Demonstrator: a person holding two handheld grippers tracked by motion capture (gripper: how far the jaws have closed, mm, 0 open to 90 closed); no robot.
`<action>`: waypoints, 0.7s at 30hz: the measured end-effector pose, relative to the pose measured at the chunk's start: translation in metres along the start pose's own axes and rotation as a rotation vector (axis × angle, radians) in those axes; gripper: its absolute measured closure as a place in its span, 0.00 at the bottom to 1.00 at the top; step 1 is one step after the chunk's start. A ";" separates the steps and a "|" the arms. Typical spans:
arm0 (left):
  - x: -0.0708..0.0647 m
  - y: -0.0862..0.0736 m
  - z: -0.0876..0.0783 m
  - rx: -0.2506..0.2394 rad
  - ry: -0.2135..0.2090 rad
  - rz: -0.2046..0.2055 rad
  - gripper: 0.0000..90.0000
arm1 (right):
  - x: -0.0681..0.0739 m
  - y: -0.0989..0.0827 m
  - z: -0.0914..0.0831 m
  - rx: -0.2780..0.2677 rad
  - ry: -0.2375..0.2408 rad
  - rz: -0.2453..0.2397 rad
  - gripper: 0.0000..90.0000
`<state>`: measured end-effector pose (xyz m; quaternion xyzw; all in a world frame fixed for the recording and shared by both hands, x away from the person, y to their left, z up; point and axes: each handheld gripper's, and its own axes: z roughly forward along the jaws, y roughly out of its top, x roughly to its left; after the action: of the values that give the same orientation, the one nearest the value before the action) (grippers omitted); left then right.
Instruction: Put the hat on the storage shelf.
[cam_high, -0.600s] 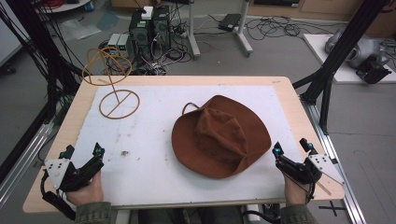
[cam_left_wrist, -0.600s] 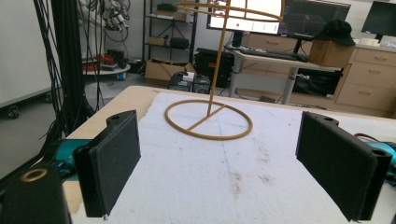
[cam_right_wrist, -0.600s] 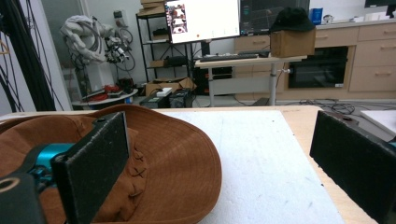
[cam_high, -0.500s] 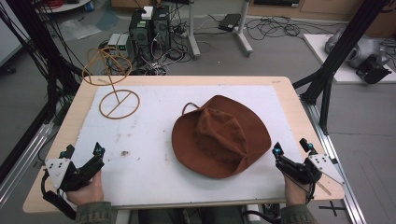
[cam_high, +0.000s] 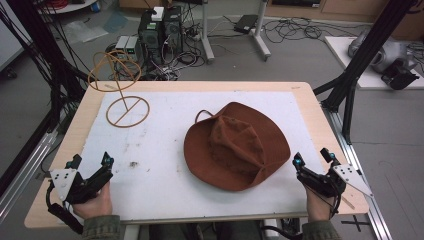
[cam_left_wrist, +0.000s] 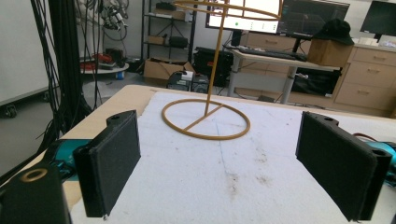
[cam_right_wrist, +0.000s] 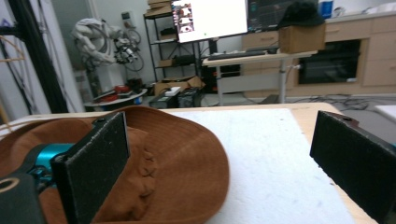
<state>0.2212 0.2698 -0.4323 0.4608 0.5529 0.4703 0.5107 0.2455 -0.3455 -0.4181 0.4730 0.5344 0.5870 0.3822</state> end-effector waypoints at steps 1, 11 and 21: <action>0.000 0.000 0.000 0.001 0.001 -0.002 0.16 | 0.002 0.002 0.001 0.008 0.013 0.007 0.04; 0.002 0.000 0.000 0.011 0.001 -0.012 0.16 | 0.038 0.015 0.027 0.253 0.232 -0.126 0.05; 0.006 0.000 -0.001 0.005 0.012 -0.035 0.16 | 0.072 -0.002 0.065 0.660 0.319 -0.215 0.05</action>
<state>0.2199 0.2754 -0.4333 0.4495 0.5651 0.4627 0.5143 0.2897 -0.2591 -0.4111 0.4148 0.7940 0.4060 0.1805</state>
